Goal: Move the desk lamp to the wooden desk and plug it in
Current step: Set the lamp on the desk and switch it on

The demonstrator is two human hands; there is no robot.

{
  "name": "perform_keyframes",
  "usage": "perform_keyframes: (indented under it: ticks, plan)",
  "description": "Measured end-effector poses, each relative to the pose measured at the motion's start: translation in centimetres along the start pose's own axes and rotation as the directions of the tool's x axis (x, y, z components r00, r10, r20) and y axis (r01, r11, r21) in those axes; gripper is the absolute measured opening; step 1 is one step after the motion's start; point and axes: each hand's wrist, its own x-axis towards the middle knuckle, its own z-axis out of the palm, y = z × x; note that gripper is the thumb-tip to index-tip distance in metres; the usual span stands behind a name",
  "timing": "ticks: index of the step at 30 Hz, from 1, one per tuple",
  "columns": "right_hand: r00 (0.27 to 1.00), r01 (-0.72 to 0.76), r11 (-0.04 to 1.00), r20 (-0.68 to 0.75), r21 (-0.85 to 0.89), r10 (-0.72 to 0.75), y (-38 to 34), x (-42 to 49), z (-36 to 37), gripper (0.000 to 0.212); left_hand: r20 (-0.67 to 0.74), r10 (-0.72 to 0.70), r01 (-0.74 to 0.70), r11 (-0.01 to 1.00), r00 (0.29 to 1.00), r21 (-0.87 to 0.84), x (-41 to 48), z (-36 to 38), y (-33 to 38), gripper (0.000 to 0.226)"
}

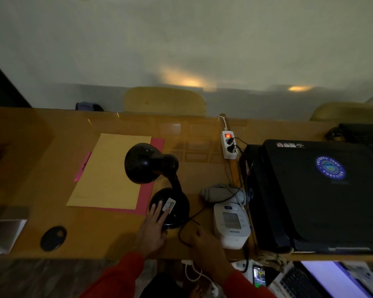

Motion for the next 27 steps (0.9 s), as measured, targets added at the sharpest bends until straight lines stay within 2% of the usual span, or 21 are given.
perform_keyframes:
  ticks: [4, 7, 9, 12, 13, 15, 18, 21, 25, 27]
  plan:
    - [0.987, -0.026, 0.982, -0.150, 0.185, 0.055, 0.9, 0.6, -1.4, 0.029, 0.021, 0.029, -0.030, 0.999, 0.999, 0.025, -0.6, -0.5, -0.7, 0.072]
    - [0.979, 0.033, 0.941, -0.201, 0.338, 0.038, 0.5, 1.7, -2.5, 0.026, 0.046, 0.060, -0.061, 0.998, 0.997, 0.011, -1.3, -1.0, -1.3, 0.072]
    - [0.965, 0.083, 0.876, -0.258, 0.475, 0.048, -0.6, 2.3, -2.9, 0.026, 0.087, 0.071, -0.072, 0.997, 0.994, 0.012, -1.8, -1.1, -1.7, 0.071]
    - [0.970, 0.102, 0.760, -0.232, 0.642, 0.066, -2.7, 2.7, -3.3, 0.056, 0.157, 0.087, -0.091, 0.996, 0.984, 0.015, -2.2, -1.0, -1.9, 0.072]
    - [0.972, 0.101, 0.729, -0.225, 0.677, 0.074, -3.4, 3.0, -3.1, 0.057, 0.168, 0.094, -0.099, 0.995, 0.981, 0.020, -2.2, -1.0, -1.9, 0.073]
    - [0.972, 0.071, 0.661, -0.200, 0.747, 0.121, -4.2, 3.3, -2.8, 0.046, 0.183, 0.116, -0.124, 0.992, 0.976, 0.033, -2.6, -1.2, -1.7, 0.074]
    - [0.959, 0.024, 0.639, -0.199, 0.769, 0.203, -4.4, 3.2, -3.0, 0.025, 0.203, 0.154, -0.168, 0.984, 0.967, 0.055, -3.2, -1.6, -0.7, 0.078]
    - [0.925, 0.042, 0.687, -0.289, 0.725, 0.248, -3.5, 2.4, -3.2, 0.033, 0.161, 0.137, -0.145, 0.989, 0.977, 0.041, -3.9, -1.6, 0.5, 0.079]
    - [0.908, 0.061, 0.728, -0.341, 0.683, 0.244, -2.1, 1.1, -3.2, 0.039, 0.217, 0.212, -0.242, 0.962, 0.953, 0.123, -4.4, -1.0, 2.1, 0.084]
    - [0.899, 0.084, 0.754, -0.376, 0.652, 0.225, -1.3, 0.5, -3.4, 0.040, 0.218, 0.215, -0.245, 0.962, 0.952, 0.122, -4.4, -0.8, 2.9, 0.084]
